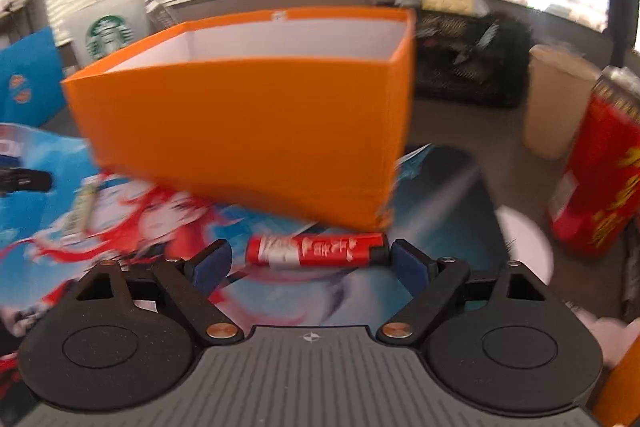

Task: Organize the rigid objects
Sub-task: 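Withdraw both grippers from the box toward the items on the mousepad, then grasp the white-green lighter with the left gripper while the right gripper grasps the red stick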

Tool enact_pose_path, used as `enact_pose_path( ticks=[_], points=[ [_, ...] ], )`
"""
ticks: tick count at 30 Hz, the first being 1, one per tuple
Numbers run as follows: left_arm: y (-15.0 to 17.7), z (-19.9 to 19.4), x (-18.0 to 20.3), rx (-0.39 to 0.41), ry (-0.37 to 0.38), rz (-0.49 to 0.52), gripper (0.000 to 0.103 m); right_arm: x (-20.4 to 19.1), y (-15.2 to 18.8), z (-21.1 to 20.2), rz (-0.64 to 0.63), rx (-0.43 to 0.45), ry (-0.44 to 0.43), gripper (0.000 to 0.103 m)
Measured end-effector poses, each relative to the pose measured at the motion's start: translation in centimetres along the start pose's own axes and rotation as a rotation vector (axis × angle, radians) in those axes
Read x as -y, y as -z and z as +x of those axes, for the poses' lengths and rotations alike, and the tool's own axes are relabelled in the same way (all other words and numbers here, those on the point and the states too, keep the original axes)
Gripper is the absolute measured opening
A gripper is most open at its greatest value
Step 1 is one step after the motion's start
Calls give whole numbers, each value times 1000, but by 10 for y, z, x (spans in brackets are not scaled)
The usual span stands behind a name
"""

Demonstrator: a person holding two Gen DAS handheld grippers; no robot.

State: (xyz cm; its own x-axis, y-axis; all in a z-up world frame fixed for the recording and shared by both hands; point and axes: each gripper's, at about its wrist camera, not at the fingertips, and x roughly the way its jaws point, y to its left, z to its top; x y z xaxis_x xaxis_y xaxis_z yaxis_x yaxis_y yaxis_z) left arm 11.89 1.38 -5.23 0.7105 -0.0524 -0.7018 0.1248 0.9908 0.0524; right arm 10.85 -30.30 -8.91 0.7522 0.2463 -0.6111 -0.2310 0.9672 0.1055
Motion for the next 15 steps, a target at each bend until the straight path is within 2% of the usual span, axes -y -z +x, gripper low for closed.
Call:
enact_pose_path(
  ticks=[3,8,13,15],
  points=[
    [-1,3,4,-5,0,4,100,-19,3,-16,-66,-36,-167,86],
    [-3,8,15,-20,16,6,100,-22,-2,-25,-126,9,-95,84],
    [-2,5,33,-15,33,42,100,-21,-2,-6,-207,-20,-94,64],
    [-2,7,37,-27,32,30,100,-18,-4,1,-215,-31,-100,61]
  ],
)
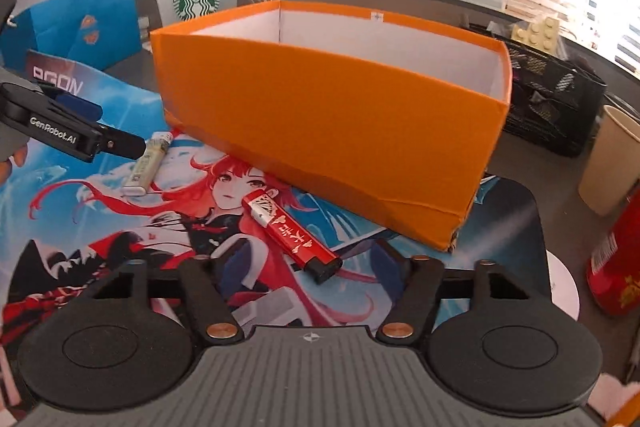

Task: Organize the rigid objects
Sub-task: 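Grasp the white-green lighter with the left gripper while the right gripper grasps the red stick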

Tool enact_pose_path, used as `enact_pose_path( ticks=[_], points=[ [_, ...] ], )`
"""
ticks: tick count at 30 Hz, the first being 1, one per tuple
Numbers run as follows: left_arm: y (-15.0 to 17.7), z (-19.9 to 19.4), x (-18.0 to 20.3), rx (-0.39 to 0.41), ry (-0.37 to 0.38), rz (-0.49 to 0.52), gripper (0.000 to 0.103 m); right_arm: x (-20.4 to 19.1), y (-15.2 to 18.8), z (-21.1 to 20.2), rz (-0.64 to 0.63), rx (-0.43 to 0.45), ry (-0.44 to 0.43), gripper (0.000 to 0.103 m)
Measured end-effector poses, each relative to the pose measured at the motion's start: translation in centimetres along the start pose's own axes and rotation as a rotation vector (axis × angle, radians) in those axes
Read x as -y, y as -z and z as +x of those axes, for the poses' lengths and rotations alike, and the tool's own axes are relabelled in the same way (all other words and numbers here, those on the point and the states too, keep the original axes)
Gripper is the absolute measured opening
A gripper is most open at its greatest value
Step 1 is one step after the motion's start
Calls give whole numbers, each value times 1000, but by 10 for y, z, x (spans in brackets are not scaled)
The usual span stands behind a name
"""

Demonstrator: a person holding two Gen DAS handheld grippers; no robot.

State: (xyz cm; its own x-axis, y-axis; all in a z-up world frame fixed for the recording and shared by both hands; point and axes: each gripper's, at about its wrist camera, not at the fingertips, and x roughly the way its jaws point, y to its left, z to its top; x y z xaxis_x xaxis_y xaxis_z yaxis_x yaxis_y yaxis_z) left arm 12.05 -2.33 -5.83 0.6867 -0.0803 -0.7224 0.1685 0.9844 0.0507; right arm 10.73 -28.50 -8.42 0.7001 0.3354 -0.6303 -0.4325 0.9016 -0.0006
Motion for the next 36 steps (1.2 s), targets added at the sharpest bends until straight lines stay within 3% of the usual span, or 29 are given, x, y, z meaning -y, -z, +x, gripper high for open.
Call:
enact_pose_path(
  ticks=[4,8,11,13,15,19,20,23,26,28,29,30,32,36],
  points=[
    [1,5,4,-29,9,-32,100,4,-1,5,4,1,-37,55],
    [2,6,8,-24,-16,-51,100,-2,-3,5,10,1,-14,35],
    [2,10,8,-25,-22,-95,100,-8,-1,4,17,9,29,27],
    [4,14,12,-39,-32,-108,99,-13,1,3,13,16,47,25],
    [9,11,22,-6,-51,-73,100,-17,2,3,6,21,63,24],
    [16,4,25,12,-25,-75,98,-21,3,2,-2,22,56,24],
    [17,4,24,16,-26,-76,95,-21,2,2,-6,23,58,24],
    [15,2,21,39,-39,-85,74,-18,0,6,5,30,54,26],
    [12,6,17,55,-42,-84,63,-17,-3,11,10,32,42,26],
    [13,5,15,62,-40,-76,43,-19,-4,11,6,30,46,26],
    [14,3,17,65,-38,-65,29,-21,-4,11,1,30,50,26],
    [15,2,18,66,-38,-52,22,-22,-4,11,-6,30,53,25],
    [16,0,19,64,-33,-44,21,-27,-3,9,-13,28,53,19],
    [19,-4,15,57,-11,-48,21,-36,-1,7,-38,26,82,18]
  ],
)
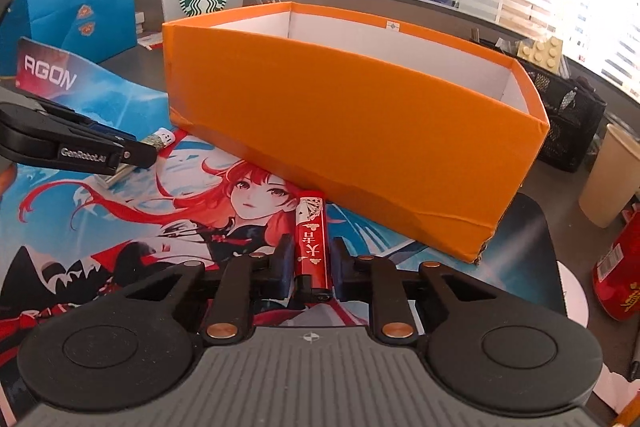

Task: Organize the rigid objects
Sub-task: 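Grasp the white-green lighter with the left gripper while the right gripper grasps the red stick, then lift and carry the lighter over the box with the left gripper while the right carries the red stick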

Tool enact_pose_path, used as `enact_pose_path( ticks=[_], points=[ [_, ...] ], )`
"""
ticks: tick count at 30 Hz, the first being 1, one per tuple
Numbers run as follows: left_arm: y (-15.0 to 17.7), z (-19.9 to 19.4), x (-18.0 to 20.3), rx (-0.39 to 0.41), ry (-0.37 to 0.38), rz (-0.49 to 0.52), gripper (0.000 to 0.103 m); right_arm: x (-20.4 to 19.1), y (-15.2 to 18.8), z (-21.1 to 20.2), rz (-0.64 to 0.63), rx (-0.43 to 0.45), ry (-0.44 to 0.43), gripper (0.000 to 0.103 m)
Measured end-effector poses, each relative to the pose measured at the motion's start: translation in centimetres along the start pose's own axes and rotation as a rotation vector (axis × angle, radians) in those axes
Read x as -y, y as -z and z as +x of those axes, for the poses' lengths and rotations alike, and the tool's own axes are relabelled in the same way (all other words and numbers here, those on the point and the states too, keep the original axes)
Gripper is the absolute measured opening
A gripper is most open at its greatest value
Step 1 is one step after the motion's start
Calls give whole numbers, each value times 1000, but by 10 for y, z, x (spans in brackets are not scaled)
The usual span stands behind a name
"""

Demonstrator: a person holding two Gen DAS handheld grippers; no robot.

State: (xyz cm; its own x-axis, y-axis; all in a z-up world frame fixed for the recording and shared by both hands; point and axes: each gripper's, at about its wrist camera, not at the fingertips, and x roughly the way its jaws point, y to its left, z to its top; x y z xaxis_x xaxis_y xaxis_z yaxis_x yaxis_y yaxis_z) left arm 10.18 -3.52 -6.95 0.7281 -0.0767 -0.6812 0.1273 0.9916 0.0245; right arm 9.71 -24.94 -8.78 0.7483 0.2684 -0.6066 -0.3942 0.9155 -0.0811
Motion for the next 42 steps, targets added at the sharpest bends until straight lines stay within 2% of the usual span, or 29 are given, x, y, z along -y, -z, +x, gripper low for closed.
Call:
enact_pose_path(
  ticks=[3,5,8,10,15,21,42],
  points=[
    [4,-3,-1,4,1,6,21,-2,-1,0,0,-2,0,19],
    [4,-2,-2,6,7,10,22,-2,-1,2,15,4,-2,25],
    [6,-3,-1,12,6,17,23,-3,-2,4,19,12,4,23],
    [6,-3,-3,17,13,7,22,-6,-1,4,15,15,1,18],
    [6,-7,-13,-6,71,-31,20,-11,-2,0,15,4,-2,17],
    [13,-17,-19,-13,94,-43,20,-13,1,-8,49,10,-6,17],
    [-16,-68,-23,128,115,-13,21,-27,-27,-52,65,126,-16,17]
  ],
)
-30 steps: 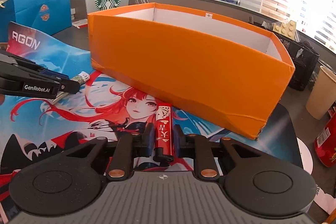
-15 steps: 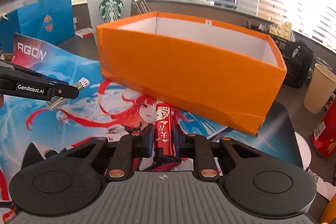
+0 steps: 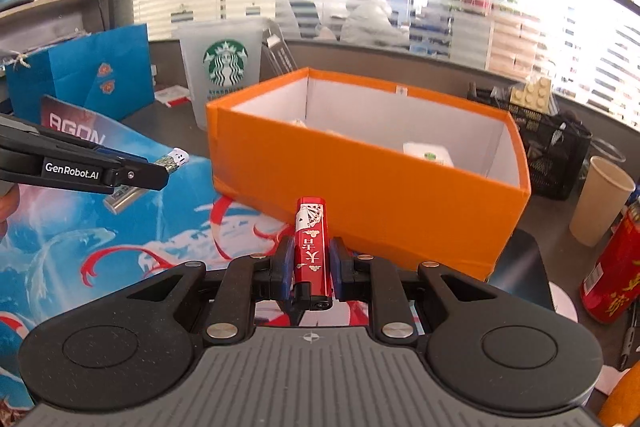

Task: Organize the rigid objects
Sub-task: 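Lift and carry the lighter over the box with the left gripper while the right carries the red stick, then open the left gripper releasing the lighter while the right gripper releases the red stick in the box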

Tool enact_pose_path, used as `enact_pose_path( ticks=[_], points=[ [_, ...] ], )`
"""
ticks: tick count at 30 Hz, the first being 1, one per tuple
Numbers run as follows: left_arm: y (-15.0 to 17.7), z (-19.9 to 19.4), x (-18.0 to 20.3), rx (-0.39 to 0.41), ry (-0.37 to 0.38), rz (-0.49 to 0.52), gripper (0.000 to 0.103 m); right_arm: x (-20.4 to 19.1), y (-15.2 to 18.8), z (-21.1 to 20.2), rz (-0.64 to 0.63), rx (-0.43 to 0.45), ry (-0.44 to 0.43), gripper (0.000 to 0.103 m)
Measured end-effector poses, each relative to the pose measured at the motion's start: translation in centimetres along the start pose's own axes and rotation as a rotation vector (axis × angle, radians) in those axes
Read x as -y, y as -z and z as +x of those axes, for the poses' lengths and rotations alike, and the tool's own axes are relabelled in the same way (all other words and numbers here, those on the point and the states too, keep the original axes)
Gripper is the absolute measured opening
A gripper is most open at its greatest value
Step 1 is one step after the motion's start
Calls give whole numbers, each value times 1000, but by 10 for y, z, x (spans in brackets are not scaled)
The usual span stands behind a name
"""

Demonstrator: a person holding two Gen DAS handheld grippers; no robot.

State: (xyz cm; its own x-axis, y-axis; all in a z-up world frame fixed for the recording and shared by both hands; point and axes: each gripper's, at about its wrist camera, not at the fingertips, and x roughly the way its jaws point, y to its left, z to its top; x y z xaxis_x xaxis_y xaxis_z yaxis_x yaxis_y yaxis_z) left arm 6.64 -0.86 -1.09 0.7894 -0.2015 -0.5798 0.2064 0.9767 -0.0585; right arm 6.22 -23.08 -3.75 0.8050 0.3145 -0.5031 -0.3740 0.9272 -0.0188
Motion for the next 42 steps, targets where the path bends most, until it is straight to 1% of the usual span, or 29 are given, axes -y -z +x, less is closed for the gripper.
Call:
enact_pose_path(
  ticks=[8,12,15,18,20,23,26,28,32,34,37,42],
  points=[
    [-17,-13,5,50,18,14,21,-2,-16,-11,-9,40,11,17],
    [-30,-15,9,74,34,17,21,-1,-24,-16,-4,67,15,17],
    [-47,-15,15,101,47,29,21,2,-36,-18,3,94,19,17],
    [-72,-9,23,125,61,45,21,12,-53,-18,21,119,20,17],
    [-90,1,27,125,65,47,21,23,-69,-14,43,129,19,18],
    [-116,24,29,90,80,22,21,42,-90,-1,76,122,28,17],
    [-132,50,32,60,53,14,21,58,-105,18,103,98,46,18],
    [-137,71,33,22,43,11,21,65,-112,32,119,72,47,18],
    [-132,116,32,-79,18,-18,21,68,-113,67,119,-3,60,18],
    [-125,133,34,-117,4,-6,21,65,-110,85,112,-49,56,18],
    [-120,149,38,-161,6,4,21,63,-105,108,115,-111,37,18],
    [-118,172,43,-220,-7,11,21,60,-101,140,92,-207,35,18]
  ],
)
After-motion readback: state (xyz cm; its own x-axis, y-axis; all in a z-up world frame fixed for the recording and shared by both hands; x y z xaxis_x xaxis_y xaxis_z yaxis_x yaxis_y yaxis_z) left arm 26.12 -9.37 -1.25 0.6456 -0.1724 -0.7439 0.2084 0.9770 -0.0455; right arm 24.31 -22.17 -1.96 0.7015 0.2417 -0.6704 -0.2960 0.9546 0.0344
